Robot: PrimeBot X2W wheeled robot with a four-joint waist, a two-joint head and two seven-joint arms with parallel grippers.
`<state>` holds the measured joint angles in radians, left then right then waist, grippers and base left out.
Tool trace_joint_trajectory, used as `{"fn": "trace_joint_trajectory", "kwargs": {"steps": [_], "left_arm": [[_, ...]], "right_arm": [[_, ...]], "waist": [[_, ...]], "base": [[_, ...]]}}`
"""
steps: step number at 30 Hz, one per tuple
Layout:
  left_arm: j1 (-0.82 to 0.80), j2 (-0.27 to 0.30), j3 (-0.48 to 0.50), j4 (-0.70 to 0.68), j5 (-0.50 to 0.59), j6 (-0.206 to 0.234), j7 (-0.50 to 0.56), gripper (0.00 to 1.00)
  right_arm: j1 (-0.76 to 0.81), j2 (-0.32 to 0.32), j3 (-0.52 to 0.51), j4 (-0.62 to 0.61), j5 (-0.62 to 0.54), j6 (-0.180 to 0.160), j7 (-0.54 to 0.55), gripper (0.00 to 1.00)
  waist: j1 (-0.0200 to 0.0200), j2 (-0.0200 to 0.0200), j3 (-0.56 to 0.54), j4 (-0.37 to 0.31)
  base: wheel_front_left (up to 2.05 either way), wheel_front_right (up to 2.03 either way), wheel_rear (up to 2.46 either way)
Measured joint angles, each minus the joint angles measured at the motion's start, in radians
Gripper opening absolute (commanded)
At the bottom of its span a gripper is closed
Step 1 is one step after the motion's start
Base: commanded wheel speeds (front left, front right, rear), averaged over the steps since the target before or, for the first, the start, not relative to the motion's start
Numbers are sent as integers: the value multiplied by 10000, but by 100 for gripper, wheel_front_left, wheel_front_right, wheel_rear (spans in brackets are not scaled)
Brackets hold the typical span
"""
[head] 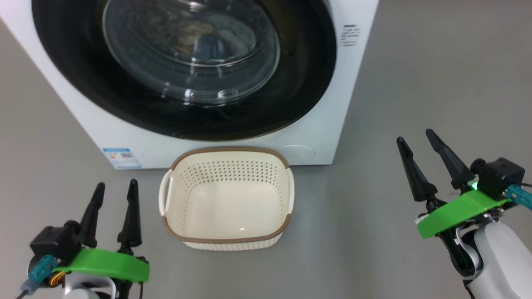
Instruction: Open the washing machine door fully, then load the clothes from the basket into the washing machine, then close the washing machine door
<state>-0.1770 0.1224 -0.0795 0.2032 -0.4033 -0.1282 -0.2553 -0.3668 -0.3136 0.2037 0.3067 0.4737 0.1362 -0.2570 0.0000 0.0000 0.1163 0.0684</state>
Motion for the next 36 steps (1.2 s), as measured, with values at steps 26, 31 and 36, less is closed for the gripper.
{"fn": "trace_joint_trajectory", "kwargs": {"steps": [26, 31, 36], "left_arm": [[354, 71, -146, 144, -150, 0, 0, 100], [391, 71, -150, 151, -180, 2, 0, 100], [464, 71, -148, 176, -251, 2, 0, 100]], "right_arm": [[1171, 376, -525, -477, -263, -33, 0, 100], [1220, 387, -510, -477, -299, -33, 0, 100], [1220, 387, -500, -477, -305, -33, 0, 100]], "waist": [[0, 0, -583, -529], [0, 0, -634, -530], [0, 0, -632, -532]], "base": [[0, 0, 0], [0, 0, 0], [0, 0, 0]]}}
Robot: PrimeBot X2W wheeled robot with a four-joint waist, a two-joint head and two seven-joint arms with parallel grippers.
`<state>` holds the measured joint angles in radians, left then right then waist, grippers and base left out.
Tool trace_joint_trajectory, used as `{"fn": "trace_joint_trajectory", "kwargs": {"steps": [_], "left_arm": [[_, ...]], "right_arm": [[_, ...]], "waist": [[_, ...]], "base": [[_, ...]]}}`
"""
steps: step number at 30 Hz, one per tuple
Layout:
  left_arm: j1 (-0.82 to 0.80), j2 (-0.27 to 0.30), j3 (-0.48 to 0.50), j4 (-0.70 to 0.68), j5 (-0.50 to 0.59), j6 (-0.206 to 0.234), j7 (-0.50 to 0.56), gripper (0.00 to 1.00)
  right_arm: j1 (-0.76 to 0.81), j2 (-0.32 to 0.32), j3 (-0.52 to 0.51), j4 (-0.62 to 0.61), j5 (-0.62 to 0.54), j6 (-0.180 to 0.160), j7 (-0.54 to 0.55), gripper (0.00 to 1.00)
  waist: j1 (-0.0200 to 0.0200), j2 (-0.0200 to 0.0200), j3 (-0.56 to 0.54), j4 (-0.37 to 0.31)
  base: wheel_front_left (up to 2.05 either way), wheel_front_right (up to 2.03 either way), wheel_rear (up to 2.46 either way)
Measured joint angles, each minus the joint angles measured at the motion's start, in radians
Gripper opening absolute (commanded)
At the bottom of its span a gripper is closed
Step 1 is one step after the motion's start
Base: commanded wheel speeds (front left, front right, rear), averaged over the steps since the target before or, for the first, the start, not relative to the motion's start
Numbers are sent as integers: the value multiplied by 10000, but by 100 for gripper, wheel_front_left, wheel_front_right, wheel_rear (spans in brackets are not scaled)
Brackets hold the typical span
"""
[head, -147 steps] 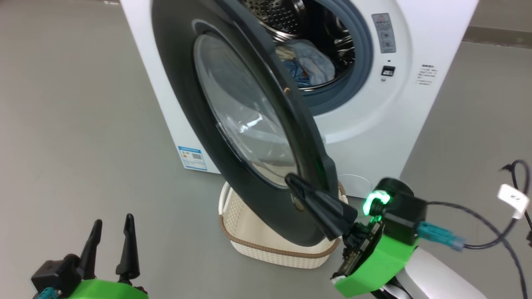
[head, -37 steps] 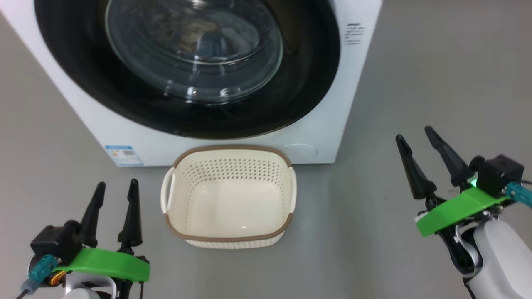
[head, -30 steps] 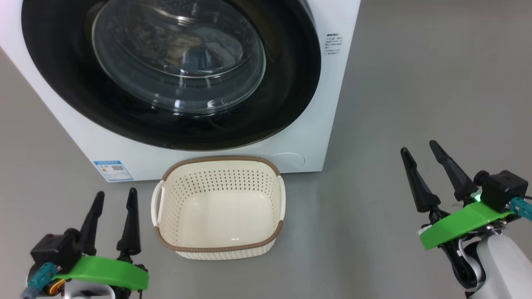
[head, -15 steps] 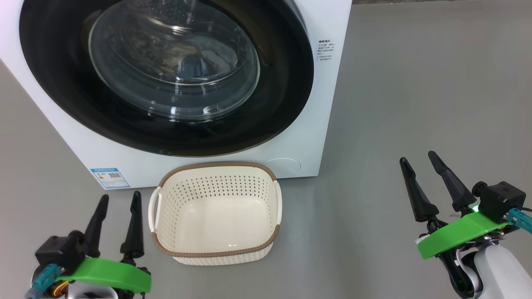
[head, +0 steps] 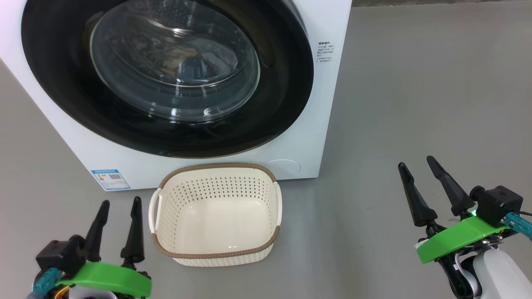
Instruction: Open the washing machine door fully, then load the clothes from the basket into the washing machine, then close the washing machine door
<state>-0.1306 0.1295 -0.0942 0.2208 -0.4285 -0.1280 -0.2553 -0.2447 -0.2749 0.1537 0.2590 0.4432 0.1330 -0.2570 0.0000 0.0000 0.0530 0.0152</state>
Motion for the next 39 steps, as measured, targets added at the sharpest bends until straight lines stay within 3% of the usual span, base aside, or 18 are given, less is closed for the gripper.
{"fn": "trace_joint_trajectory", "kwargs": {"steps": [8, 9, 16, 39], "left_arm": [[35, 31, -81, -2, -29, 0, 0, 100], [35, 48, -157, -10, -77, 0, 0, 0], [528, -339, -295, 564, -201, 2, 48, 0], [538, -397, 15, 579, -2405, 2, 715, 0]], "right_arm": [[0, 27, -19, -48, 0, 0, 0, 100], [0, 33, -23, -56, 0, -2, 0, 0], [510, 382, 50, 570, 48, 0, 35, 0], [586, 685, -403, 527, 2311, 0, 717, 0]], "waist": [[0, 0, 66, -7], [0, 0, 70, -8], [-1, 0, 67, -9], [2, 0, -49, -38]], "base": [[0, 0, 0], [0, 0, 0], [0, 0, 0], [0, 0, 0]]}}
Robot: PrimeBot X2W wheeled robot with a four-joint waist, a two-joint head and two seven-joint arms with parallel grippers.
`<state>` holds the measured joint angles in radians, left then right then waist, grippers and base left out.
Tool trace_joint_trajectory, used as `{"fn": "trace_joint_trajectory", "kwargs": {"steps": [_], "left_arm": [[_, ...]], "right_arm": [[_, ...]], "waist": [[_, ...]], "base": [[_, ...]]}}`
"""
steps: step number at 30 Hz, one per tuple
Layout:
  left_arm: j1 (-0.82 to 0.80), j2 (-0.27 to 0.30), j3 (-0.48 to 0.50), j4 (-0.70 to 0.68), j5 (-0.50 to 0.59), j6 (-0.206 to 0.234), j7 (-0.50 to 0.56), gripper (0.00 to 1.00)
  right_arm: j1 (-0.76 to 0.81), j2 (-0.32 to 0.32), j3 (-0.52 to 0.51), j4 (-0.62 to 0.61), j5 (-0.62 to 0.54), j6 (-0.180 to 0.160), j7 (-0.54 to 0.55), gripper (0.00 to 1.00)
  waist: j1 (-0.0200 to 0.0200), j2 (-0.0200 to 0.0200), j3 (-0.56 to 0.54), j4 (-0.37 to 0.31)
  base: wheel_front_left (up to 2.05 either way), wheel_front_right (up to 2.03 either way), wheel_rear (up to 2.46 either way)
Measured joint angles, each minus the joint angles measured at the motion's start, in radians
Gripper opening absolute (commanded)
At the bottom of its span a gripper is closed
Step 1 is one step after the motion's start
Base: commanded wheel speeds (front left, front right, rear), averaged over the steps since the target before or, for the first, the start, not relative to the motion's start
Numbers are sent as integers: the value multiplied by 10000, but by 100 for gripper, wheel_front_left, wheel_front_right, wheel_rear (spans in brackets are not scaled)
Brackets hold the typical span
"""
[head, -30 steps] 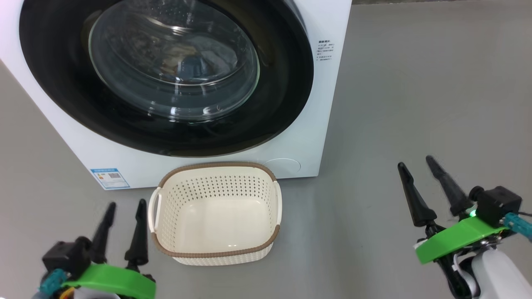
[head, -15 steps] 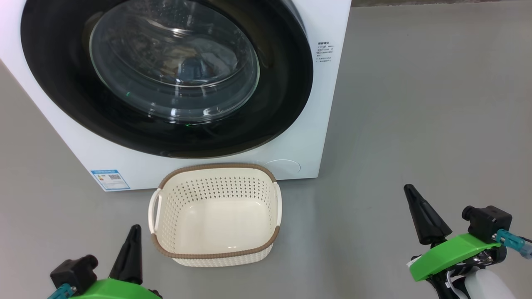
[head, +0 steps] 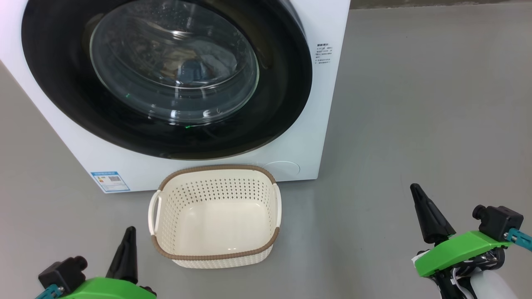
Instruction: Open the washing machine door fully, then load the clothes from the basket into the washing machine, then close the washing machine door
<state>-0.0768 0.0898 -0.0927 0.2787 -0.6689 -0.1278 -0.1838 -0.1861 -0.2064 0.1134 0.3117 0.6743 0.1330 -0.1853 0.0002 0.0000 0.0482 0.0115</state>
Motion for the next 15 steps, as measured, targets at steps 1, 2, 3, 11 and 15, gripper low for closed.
{"fn": "trace_joint_trajectory", "kwargs": {"steps": [1, 2, 3, 11, 15], "left_arm": [[0, -12, 12, 0, -82, 0, 6, 0], [0, -21, 25, 0, -209, 0, 31, 0], [0, -29, 36, 0, -332, 0, 79, 0], [0, -50, 151, -2, -1078, 0, 276, 0], [0, -63, 221, -2, -1406, 0, 424, 0]], "right_arm": [[13, 15, -17, 0, 102, 0, 4, 0], [18, 33, -36, -2, 201, 0, 38, 0], [19, 46, -56, -4, 270, 0, 88, 0], [69, 165, -270, -42, 991, 0, 311, 0], [87, 203, -341, -50, 1417, -2, 426, 0]], "waist": [[0, 0, -4, -1], [0, 0, -9, -2], [0, 0, -13, -3], [0, 0, -49, -12], [0, 0, -68, -18]], "base": [[0, 0, 0], [0, 0, 0], [0, 0, 0], [0, 0, 0], [0, 0, 0]]}}
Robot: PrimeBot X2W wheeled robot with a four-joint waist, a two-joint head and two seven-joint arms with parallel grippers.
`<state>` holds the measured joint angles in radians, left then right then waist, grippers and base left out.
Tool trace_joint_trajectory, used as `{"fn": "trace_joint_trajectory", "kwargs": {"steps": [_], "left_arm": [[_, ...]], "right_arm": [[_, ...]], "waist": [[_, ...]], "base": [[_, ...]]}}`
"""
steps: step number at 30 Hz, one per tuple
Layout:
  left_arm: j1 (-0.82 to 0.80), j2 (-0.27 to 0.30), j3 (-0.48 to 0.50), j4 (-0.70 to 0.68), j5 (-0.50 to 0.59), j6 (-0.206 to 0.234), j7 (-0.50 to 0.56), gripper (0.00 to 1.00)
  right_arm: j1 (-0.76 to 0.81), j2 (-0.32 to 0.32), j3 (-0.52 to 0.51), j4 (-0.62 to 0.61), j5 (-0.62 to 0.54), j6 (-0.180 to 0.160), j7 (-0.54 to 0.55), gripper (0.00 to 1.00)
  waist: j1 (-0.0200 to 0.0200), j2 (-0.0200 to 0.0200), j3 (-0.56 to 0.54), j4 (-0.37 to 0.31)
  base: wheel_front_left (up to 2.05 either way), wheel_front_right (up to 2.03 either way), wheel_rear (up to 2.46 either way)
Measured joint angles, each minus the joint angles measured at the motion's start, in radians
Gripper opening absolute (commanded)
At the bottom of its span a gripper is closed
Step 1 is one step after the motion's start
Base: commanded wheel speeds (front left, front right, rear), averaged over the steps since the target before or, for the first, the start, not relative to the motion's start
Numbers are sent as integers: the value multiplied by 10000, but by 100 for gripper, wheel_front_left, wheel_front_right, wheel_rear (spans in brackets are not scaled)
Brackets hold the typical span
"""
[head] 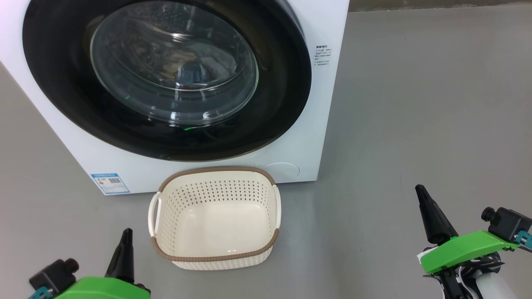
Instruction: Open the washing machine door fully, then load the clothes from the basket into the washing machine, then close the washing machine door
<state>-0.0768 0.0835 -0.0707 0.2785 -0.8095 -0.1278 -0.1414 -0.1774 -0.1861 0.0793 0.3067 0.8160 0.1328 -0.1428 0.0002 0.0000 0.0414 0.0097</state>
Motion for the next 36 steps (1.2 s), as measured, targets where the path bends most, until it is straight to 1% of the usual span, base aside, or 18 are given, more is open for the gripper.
{"fn": "trace_joint_trajectory", "kwargs": {"steps": [36], "left_arm": [[0, -157, 571, -19, -3285, 0, 989, 0]], "right_arm": [[358, 552, -846, -113, 3214, -8, 989, 0]], "waist": [[0, 0, -157, -40]], "base": [[0, 0, 0]]}}
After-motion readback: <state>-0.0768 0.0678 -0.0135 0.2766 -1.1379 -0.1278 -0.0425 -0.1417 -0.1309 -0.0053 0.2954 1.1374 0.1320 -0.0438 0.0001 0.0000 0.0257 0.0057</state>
